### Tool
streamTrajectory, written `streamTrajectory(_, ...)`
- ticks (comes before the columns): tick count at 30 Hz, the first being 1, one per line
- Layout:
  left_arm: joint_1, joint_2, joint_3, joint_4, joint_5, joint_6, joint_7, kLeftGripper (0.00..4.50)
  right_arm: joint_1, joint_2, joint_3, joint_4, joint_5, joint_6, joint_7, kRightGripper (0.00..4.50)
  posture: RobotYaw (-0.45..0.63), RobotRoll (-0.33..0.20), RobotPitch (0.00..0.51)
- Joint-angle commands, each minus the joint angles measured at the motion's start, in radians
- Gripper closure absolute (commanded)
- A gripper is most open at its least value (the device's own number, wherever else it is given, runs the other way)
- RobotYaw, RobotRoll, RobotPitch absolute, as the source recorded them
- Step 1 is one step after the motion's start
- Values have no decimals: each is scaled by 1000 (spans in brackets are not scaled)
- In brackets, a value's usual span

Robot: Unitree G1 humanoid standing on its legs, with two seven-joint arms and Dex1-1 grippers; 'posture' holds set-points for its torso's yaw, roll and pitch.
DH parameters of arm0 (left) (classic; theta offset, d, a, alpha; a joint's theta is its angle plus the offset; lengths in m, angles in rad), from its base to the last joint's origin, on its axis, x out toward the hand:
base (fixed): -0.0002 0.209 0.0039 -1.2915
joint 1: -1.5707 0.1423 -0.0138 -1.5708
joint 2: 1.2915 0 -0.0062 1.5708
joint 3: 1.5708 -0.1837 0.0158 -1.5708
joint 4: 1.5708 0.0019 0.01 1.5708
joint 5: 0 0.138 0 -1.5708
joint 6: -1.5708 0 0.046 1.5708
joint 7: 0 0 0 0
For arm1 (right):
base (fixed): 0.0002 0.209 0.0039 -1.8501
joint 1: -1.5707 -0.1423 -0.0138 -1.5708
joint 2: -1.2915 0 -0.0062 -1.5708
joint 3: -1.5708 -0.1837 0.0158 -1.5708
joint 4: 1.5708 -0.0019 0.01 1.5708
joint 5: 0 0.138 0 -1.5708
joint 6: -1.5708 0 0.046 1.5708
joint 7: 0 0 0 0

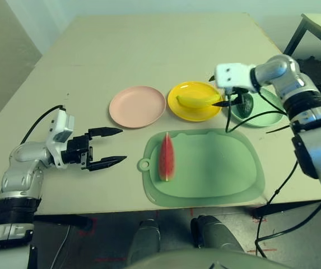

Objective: Place the fruits into color-matched plates.

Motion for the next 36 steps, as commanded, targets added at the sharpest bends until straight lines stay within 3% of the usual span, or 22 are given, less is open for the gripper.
streamTrajectory(1, 22, 2, 17, -7, 7, -11, 13, 0, 145, -41, -72, -296, 131, 276, 31, 26, -71, 0, 87)
streamTrajectory(7, 54, -9, 24, -13, 12, -22, 45, 0, 545, -97, -257, -771, 361, 594, -50, 26, -107, 0, 78)
streamTrajectory(12, 36, -14, 14, 14, 18, -32, 46, 0, 785, -124, -363, -829, 493, 554, -10, 26, -125, 0, 68)
streamTrajectory(16, 9, -20, 2, 43, 27, -42, 44, 0, 891, -72, -421, -749, 585, 403, 63, 26, -127, 0, 62)
streamTrajectory(19, -1, -24, -2, 52, 30, -47, 41, 0, 925, -55, -419, -664, 593, 325, 92, 26, -123, 0, 60)
streamTrajectory(26, -7, -35, 5, 60, 44, -62, 58, 0, 891, 6, -402, -414, 572, 70, 159, 26, -103, 0, 61)
streamTrajectory(29, -15, -1, -29, 56, 109, -184, 0, 0, 871, 4, -384, -347, 552, 23, 173, 26, -87, 0, 61)
streamTrajectory(33, -178, 63, -121, 97, 174, -350, -129, 0, 857, 6, -363, -312, 545, 2, 189, 26, -86, 0, 61)
streamTrajectory(36, -328, 138, -284, 145, 158, -450, -141, 0, 857, 4, -346, -293, 538, -15, 198, 26, -106, 0, 60)
